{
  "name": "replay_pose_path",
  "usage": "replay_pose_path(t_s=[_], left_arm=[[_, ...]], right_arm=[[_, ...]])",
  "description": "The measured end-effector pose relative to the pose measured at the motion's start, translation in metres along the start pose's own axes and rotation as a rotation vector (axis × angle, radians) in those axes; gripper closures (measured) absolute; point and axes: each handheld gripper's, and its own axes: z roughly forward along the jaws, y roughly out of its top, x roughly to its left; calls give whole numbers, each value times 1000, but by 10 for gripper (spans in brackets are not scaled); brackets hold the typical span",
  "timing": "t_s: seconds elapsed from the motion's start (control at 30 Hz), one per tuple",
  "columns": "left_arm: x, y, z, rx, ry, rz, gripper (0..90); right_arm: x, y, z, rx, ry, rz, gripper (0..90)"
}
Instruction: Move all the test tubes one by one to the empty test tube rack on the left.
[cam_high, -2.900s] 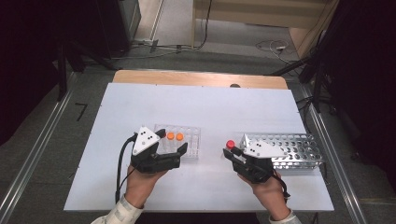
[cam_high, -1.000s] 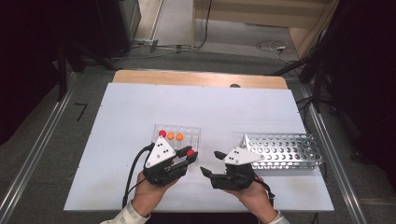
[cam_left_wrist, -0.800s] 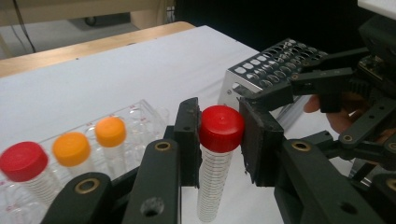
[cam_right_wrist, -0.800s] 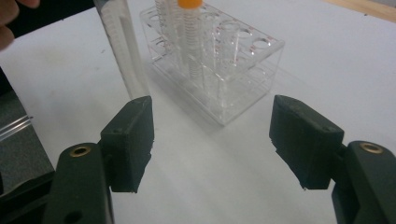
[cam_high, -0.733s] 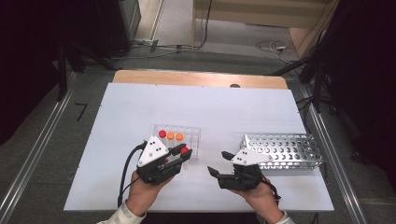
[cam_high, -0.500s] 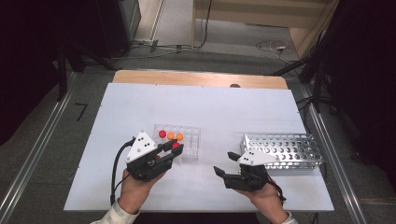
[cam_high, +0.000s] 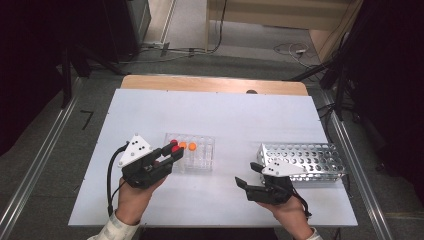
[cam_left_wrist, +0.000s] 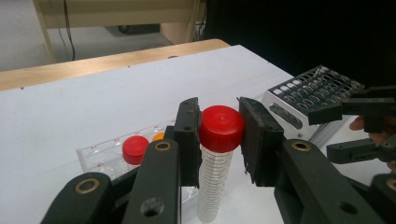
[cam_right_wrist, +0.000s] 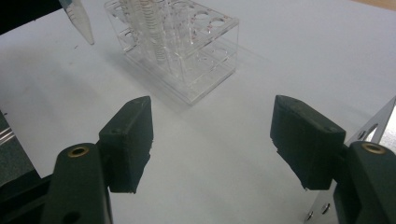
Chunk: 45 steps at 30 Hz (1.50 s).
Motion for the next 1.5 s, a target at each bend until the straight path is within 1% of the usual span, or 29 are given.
replay_pose_path(t_s=[0.13, 0.27, 0.43, 0.5, 0.57, 0.7, 0.8, 0.9, 0.97, 1.03, 1.13, 1.2, 1.5], left_arm=[[5, 1, -2, -8, 15, -10, 702], [11, 4, -6, -23, 39, -17, 702], [19, 7, -9, -41, 78, -26, 702], [21, 8, -10, -49, 104, -20, 702], [24, 9, -10, -52, 118, -21, 702], [29, 11, -6, -57, 140, -26, 703], [33, 11, -3, -56, 159, -22, 703], [35, 12, 0, -55, 168, -21, 702], [36, 11, 3, -59, 183, -14, 703], [38, 11, 6, -52, 186, -17, 702], [39, 9, 9, -56, 200, -9, 702], [40, 8, 11, -58, 203, -10, 702], [38, -1, 20, -40, 206, 3, 702]], right_arm=[[0, 0, 0, 2, -1, 1, 283], [0, -1, 0, 1, -2, 1, 283], [-2, -1, 1, 3, -6, 8, 283], [-2, -1, 1, 3, -7, 9, 283], [-2, -1, 1, 5, -6, 12, 283], [-3, -1, 1, 3, -12, 15, 283], [-4, -1, 1, 1, -12, 20, 283], [-4, -2, 1, 2, -13, 19, 283], [-4, -2, 2, 5, -14, 19, 283], [-4, -2, 2, 8, -12, 19, 283], [-3, -2, 3, 9, -14, 15, 283], [-4, -2, 3, 8, -12, 17, 283], [-4, -3, 2, 8, -16, 19, 283]])
